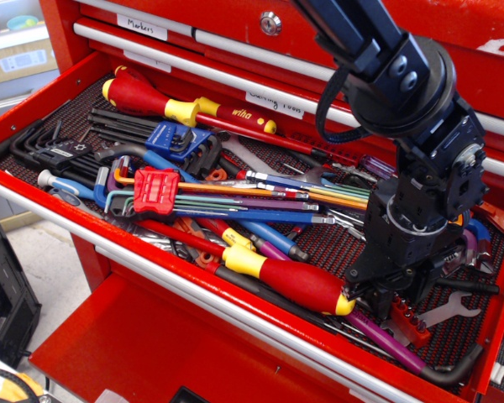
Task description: Pick up bit holder
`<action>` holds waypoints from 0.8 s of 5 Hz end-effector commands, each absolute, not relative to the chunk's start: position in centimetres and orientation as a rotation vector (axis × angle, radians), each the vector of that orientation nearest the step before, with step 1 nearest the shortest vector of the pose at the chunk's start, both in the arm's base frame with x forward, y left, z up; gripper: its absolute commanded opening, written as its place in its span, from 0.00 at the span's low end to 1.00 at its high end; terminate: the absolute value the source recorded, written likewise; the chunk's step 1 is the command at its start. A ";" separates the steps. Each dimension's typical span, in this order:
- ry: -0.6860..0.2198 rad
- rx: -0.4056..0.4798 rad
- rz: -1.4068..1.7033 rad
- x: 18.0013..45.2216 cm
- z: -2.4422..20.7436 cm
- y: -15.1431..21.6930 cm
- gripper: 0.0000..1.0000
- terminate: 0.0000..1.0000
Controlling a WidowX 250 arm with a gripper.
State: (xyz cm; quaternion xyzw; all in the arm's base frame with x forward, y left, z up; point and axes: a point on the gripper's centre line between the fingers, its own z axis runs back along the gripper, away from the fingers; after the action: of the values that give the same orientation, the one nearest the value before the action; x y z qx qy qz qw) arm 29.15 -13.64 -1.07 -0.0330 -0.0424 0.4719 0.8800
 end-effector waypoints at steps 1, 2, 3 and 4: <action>-0.096 -0.098 0.947 30.4 -0.3 -13.4 0.00 0.00; -0.167 -0.052 0.939 30.4 0.8 -13.1 0.00 0.00; -0.238 -0.027 0.886 30.7 3.8 -12.2 0.00 0.00; -0.266 0.051 0.817 31.1 8.3 -10.7 0.00 0.00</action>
State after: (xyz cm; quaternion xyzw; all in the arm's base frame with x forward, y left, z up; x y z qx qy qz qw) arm 29.42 -10.16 6.96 0.0588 -0.1014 0.3936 0.9118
